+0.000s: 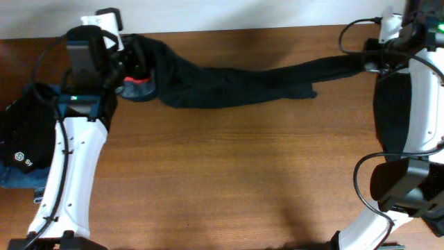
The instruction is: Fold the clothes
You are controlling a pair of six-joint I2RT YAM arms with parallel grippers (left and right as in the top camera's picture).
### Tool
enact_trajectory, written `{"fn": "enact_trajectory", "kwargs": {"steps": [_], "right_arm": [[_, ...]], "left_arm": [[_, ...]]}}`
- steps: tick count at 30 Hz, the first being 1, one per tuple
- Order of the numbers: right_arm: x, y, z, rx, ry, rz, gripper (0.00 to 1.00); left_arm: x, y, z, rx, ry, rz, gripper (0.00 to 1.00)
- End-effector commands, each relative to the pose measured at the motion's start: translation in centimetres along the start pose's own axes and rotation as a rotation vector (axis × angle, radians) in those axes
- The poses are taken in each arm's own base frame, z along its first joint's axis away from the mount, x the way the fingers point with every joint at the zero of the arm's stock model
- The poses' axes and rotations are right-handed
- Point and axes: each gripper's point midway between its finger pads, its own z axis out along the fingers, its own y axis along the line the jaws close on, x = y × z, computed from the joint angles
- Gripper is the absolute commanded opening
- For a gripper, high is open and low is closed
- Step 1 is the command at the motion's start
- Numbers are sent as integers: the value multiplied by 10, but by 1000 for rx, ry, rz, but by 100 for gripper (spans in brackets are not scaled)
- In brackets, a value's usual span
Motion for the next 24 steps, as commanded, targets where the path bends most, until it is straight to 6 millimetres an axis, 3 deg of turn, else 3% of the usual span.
{"fn": "enact_trajectory", "kwargs": {"steps": [1,8,12,13,15,16,18,21,24], "right_arm": [[0,-5,-9,-4,-14,25,4],[1,-10,-10,0,-15,32,4],[1,-10,-10,0,-15,32,4],[1,-10,-10,0,-15,32,4],[0,-10,-10,1,-17,31,4],[1,-10,-10,0,-14,32,4],[3,-9,-10,0,-6,33,4],[3,-9,-10,0,-8,32,4],[3,-9,-10,0,-7,32,4]], "left_arm": [[-17,7,-12,-22,-52,25,1],[-36,33,-20,-64,-117,-8,1],[-34,29,-21,-8,-100,-46,1],[-32,15,-20,72,-87,-129,0],[-30,-32,-20,303,-78,34,1],[-31,-36,-24,326,-93,119,0],[-40,-47,-35,405,-107,49,0],[-52,-100,-72,748,-190,223,0],[-62,-109,-86,811,-251,280,6]]}}
